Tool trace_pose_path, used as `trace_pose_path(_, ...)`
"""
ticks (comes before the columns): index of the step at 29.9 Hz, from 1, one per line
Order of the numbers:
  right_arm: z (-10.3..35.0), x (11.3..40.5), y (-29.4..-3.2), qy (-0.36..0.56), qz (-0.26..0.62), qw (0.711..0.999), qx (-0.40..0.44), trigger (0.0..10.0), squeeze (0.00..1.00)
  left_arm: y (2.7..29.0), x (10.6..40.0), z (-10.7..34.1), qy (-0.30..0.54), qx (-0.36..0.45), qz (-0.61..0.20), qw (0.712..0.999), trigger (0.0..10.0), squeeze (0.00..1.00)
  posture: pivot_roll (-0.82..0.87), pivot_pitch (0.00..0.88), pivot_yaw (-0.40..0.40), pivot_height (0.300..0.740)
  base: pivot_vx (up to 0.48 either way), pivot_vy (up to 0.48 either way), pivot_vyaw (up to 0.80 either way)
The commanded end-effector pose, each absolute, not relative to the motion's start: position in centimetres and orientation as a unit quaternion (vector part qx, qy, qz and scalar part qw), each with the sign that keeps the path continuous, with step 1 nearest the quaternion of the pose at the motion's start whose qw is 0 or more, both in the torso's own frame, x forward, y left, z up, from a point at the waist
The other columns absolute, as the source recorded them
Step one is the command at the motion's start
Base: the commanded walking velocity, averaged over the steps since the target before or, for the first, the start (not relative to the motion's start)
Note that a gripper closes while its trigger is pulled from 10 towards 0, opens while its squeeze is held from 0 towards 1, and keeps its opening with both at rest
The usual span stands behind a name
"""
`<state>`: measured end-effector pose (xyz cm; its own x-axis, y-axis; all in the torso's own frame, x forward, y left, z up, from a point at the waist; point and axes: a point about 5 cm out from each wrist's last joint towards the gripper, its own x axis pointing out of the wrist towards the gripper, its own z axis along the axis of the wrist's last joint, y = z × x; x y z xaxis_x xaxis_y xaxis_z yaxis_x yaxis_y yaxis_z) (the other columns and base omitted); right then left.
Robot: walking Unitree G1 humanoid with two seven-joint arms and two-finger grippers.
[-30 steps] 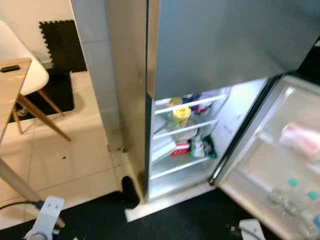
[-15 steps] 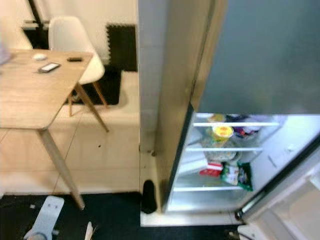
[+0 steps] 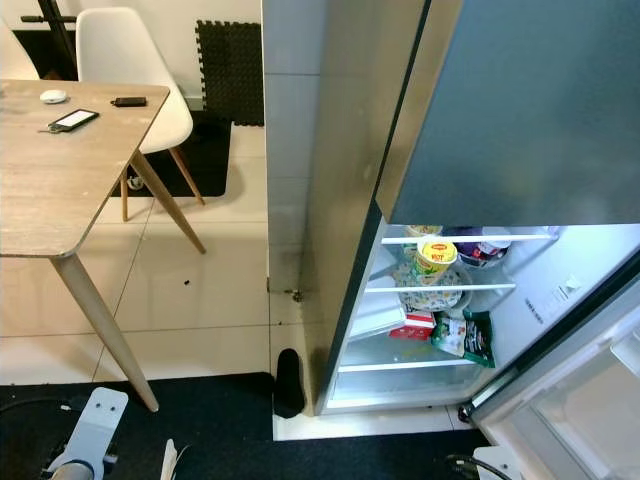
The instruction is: Restocking fridge
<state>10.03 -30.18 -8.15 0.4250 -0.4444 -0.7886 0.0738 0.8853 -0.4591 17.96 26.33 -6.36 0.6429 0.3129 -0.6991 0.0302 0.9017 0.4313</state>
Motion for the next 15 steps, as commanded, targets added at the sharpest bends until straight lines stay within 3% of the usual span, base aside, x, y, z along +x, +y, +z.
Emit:
trace_pose_path(1,-8.12,10.14,-30.13,0.507,-0.162,0.829,-0.170,10.0,0.00,25.59,18.08,-6.54,0.412,0.193,0.072,0.888,10.0,0.00,0.00,0.018,-0.060,0.740,0.000,0.000,0.00)
trace_pose_path(9,-8.15,10.00,-30.16,0.510,-0.160,0.827,-0.171,10.0,0.00,25.14,18.65,-6.37,0.403,0.196,0.067,0.892,10.0,0.00,-0.01,0.018,-0.060,0.740,0.000,0.000,0.00)
trace_pose_path(15,-8.22,9.85,-30.11,0.512,-0.160,0.827,-0.170,10.0,0.00,24.90,18.98,-6.24,0.396,0.193,0.063,0.895,10.0,0.00,-0.01,0.017,-0.057,0.740,0.000,-0.303,0.00)
